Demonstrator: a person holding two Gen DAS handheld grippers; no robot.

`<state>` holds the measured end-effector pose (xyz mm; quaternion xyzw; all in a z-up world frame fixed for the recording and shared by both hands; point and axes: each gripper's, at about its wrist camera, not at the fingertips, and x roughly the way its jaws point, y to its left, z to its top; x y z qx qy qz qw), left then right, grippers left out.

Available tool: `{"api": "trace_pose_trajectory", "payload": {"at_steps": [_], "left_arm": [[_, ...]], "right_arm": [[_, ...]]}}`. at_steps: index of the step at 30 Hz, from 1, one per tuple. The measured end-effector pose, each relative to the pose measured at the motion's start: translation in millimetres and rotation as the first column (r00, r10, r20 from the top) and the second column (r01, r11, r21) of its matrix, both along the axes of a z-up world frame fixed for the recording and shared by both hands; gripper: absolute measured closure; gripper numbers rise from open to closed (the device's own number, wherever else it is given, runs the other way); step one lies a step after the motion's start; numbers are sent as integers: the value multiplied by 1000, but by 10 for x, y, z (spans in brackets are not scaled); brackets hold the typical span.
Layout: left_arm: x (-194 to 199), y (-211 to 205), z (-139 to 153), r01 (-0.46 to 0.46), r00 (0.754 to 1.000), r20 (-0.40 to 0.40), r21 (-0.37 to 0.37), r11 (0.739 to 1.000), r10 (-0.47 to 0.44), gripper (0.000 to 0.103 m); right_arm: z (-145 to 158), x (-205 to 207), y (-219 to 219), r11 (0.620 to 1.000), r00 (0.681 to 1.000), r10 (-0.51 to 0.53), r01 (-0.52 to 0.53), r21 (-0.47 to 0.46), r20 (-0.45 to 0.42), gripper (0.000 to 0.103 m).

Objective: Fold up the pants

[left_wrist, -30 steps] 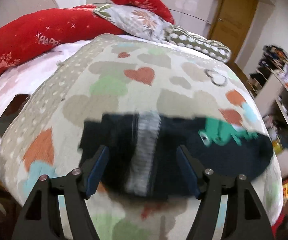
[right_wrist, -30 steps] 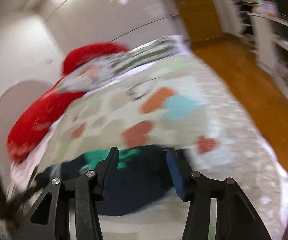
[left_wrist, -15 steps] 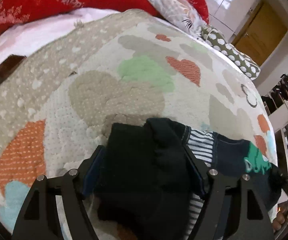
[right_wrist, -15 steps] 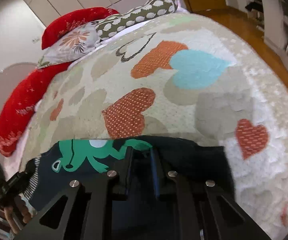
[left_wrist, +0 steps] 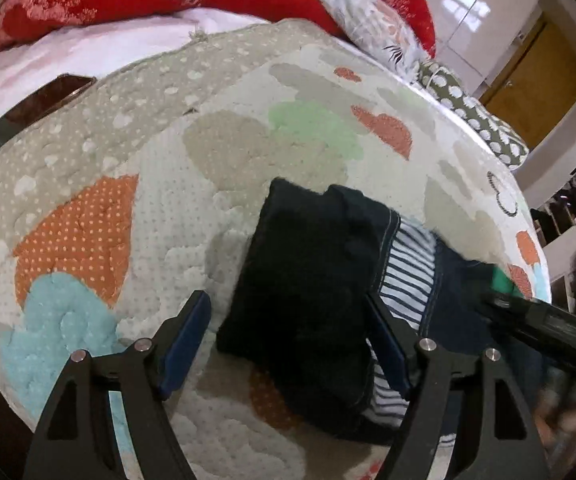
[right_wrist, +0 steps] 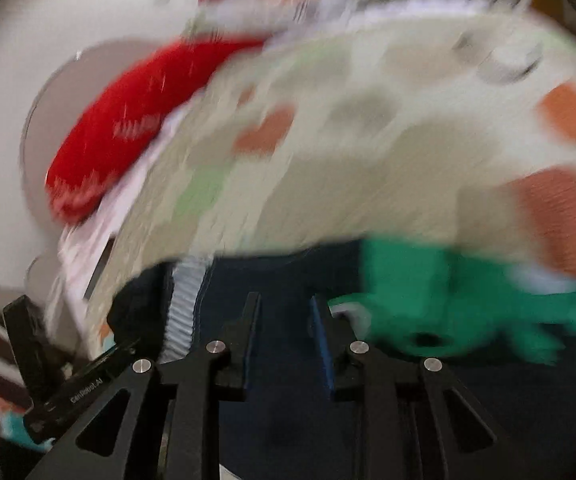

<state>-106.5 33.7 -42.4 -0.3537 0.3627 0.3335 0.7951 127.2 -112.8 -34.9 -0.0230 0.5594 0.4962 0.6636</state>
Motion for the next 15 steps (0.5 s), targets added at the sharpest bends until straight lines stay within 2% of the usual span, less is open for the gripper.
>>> {"api": "trace_pose_trajectory", "payload": {"at_steps": [1, 4, 5, 7, 9, 12, 15], "left_arm": [[-26, -10, 30, -1, 1000, 9, -4, 1000, 1, 27], [-165, -75, 152, -34, 998, 44, -11, 999, 34, 27], [-205, -117, 213, -45, 997, 59, -6, 999, 45, 27], [-277, -192, 308, -63, 995, 80, 1, 998, 62, 27], [-324, -311, 427, -60, 993, 101, 19, 998, 57, 27], [-278, -492, 582, -31, 995, 100, 73, 997, 24, 27], [-201, -688, 696, -1, 996, 87, 125, 992, -10, 27]], "right_arm": [[-112, 26, 67, 999, 1000, -13, 14, -32, 19, 81], [-63, 49, 11, 997, 997, -71, 71, -11, 37, 81], [36, -22, -42, 997, 994, -76, 77, -8, 85, 75], [244, -245, -162, 1000, 977, -30, 31, 2, 210, 73], [338, -345, -320, 1000, 968, -12, 8, 18, 251, 68], [365, -364, -796, 997, 959, -77, 69, 38, 273, 65], [305, -170, -1398, 970, 929, -241, 237, 49, 282, 64]]}}
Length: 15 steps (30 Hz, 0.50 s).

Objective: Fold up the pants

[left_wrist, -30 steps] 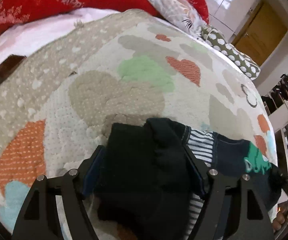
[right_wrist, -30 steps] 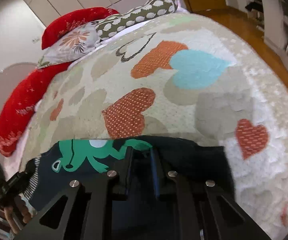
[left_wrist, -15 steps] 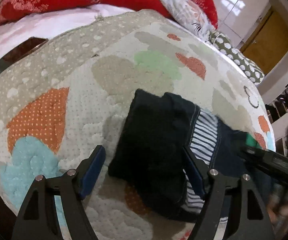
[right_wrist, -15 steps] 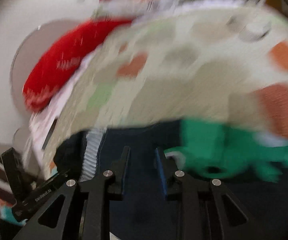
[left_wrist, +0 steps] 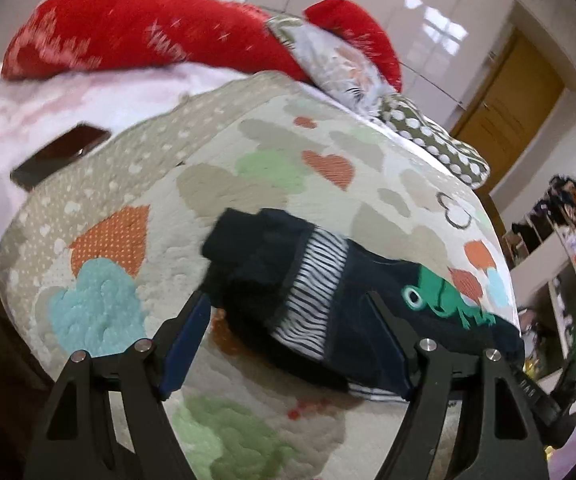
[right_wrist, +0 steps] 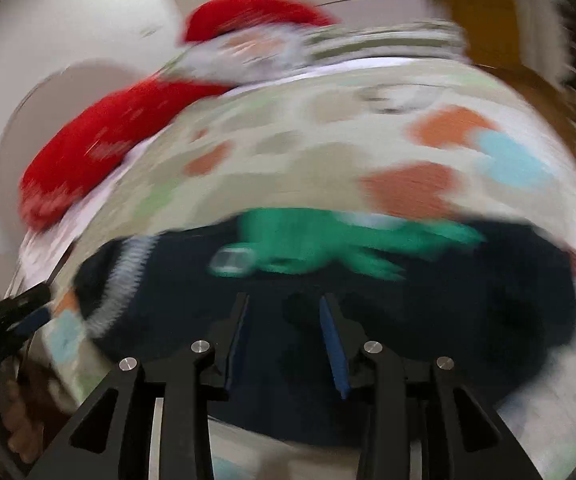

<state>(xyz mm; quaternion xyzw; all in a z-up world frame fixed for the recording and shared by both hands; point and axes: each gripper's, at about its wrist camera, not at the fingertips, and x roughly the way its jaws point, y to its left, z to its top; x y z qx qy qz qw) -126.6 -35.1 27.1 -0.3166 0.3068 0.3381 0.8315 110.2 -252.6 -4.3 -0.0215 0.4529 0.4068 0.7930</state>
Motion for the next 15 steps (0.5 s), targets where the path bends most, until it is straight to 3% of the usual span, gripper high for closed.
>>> {"api": "trace_pose_trajectory", "payload": {"at_steps": [2, 4, 6, 8, 11, 15], "left_arm": [[41, -118, 32, 25, 1000, -3, -3, 1000, -25, 27], [101, -217, 41, 51, 999, -5, -19, 999, -51, 27], [145, -349, 68, 74, 997, -18, -21, 997, -74, 27], [162, -485, 111, 95, 995, -24, -12, 995, -95, 27], [186, -715, 201, 128, 991, -38, 26, 991, -127, 26], [264, -985, 317, 169, 985, -61, 95, 981, -164, 23]], "right_arm": [[-66, 195, -512, 983, 983, -183, 183, 14, -15, 64], [-67, 363, -921, 945, 946, -318, 321, 62, -62, 64], [-22, 470, -1359, 874, 886, -430, 457, 168, -173, 62], [89, 455, -1546, 827, 848, -506, 529, 190, -160, 46], [239, 327, -1593, 833, 864, -489, 504, 228, -125, 45], [261, 88, -1469, 860, 880, -468, 474, 188, -80, 39]]}}
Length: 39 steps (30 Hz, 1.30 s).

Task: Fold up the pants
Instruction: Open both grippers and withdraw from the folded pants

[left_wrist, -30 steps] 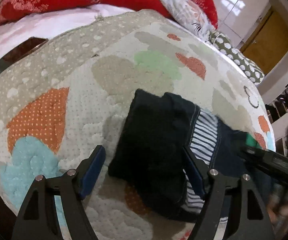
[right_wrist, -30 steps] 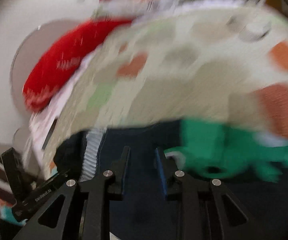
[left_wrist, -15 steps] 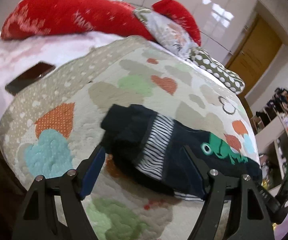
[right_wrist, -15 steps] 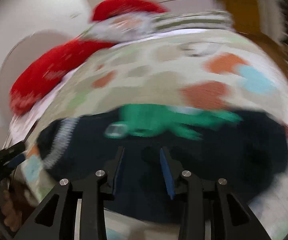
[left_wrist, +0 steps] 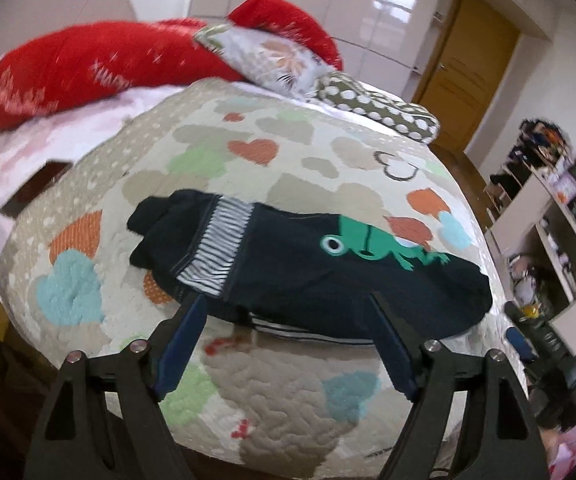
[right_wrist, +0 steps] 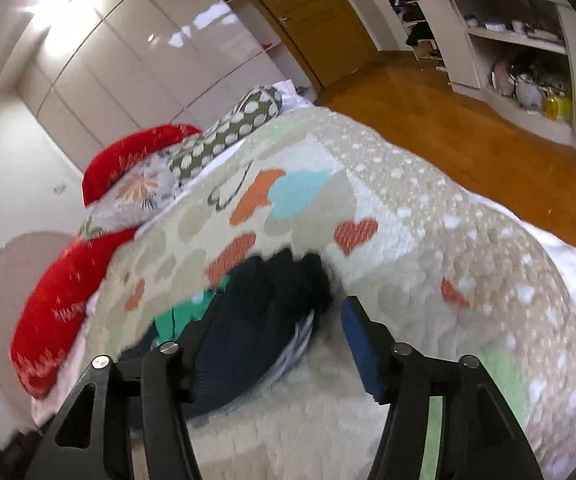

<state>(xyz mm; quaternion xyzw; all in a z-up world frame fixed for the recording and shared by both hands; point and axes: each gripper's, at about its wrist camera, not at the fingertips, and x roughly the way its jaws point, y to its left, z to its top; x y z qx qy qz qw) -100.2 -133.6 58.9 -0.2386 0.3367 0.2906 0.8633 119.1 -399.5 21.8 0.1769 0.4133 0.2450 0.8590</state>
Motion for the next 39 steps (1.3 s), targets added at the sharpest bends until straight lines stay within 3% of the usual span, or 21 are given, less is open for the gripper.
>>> {"api": "trace_pose_trajectory", "payload": {"at_steps": [5, 13, 21, 26, 31, 39], "left_arm": [[121, -236, 54, 56, 998, -25, 57, 997, -54, 23], [194, -369, 2, 89, 995, -58, 74, 993, -85, 23], [162, -348, -22, 83, 995, -63, 61, 995, -79, 23], [45, -243, 18, 45, 998, -46, 62, 997, -42, 23], [-78, -90, 42, -3, 1000, -18, 41, 999, 4, 23], [-199, 52, 22, -41, 999, -23, 40, 998, 42, 23]], "right_arm": [[-220, -257, 173, 987, 999, 47, -45, -154, 13, 38], [-612, -325, 200, 966, 996, 62, -77, -245, -70, 35], [-643, -455, 365, 936, 994, 113, -107, -334, -1, 20], [-660, -447, 480, 916, 992, 129, -122, -381, -7, 11], [-683, -471, 577, 889, 990, 140, -129, -440, -8, 8], [-706, -508, 614, 883, 993, 120, -103, -459, 8, 5]]}}
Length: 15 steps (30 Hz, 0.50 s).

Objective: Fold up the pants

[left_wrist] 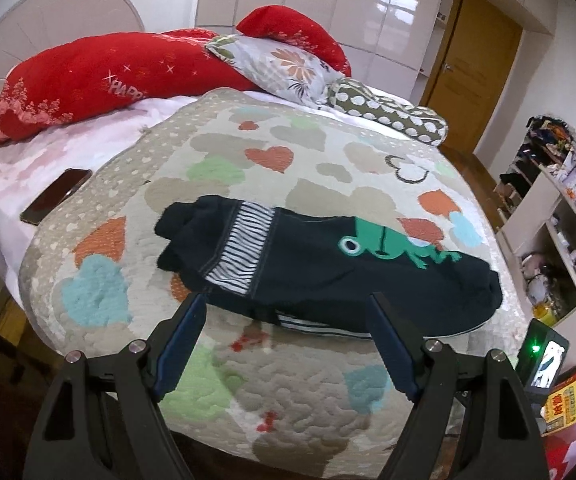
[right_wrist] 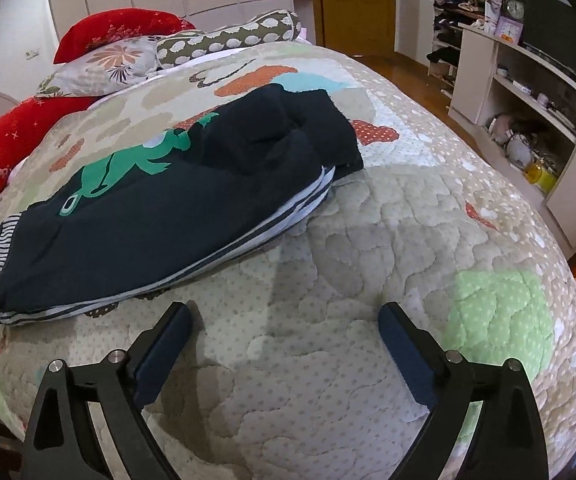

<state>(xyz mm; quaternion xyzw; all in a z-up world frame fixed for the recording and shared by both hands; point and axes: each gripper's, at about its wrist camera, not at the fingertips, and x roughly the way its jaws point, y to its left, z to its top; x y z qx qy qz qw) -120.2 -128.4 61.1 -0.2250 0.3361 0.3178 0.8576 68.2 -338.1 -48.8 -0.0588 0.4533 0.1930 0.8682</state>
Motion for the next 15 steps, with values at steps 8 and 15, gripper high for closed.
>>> {"api": "trace_pose_trajectory", "payload": {"at_steps": [8, 15], "left_arm": [[119, -16, -93, 8, 999, -36, -18, 1000, -9, 23], [196, -157, -174, 64, 995, -80, -31, 997, -67, 23]], "right_arm": [[-25, -47, 11, 1000, 999, 11, -11, 6, 41, 2], [-36, -67, -7, 999, 998, 30, -31, 13, 58, 1]]}}
